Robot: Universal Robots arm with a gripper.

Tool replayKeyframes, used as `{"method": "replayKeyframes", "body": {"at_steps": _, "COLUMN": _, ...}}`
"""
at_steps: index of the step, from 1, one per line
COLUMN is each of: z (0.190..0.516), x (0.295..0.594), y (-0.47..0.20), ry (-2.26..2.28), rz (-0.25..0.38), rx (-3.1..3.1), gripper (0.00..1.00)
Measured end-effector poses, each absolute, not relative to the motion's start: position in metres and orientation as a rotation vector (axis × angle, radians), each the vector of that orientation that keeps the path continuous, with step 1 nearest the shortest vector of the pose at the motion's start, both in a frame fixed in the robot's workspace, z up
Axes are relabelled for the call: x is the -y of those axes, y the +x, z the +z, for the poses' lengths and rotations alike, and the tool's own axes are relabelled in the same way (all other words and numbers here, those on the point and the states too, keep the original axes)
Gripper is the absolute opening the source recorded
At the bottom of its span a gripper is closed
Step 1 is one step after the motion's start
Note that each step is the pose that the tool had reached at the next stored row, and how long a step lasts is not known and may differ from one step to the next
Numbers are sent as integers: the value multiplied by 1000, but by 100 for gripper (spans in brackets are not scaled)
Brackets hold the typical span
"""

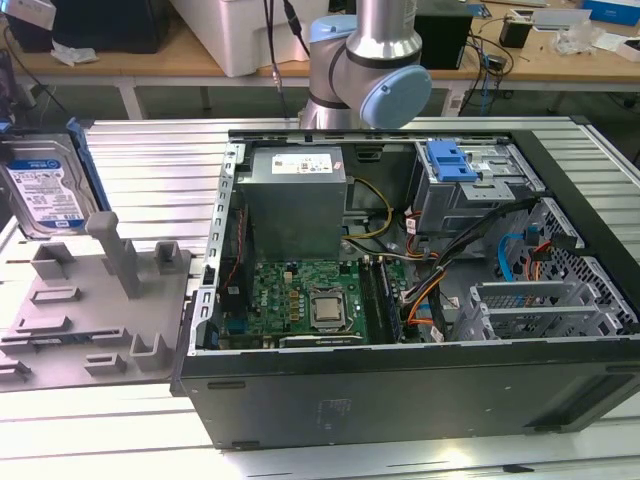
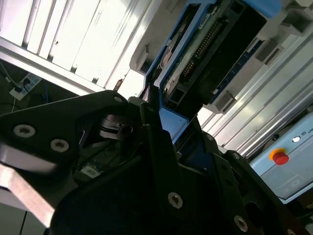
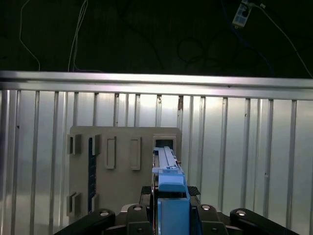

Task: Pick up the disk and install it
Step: 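Pick up the disk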

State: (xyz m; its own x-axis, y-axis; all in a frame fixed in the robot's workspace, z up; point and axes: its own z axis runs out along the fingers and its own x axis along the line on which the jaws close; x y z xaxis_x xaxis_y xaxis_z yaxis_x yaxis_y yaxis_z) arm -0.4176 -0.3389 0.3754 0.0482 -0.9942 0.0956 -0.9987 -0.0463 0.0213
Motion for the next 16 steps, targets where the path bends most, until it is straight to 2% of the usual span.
{"method": "replayKeyframes", "body": {"at_steps": 16, "z": 413, "x": 337, "y": -418, "ry": 2246, "rz": 109, "rx": 2098, "gripper": 37}}
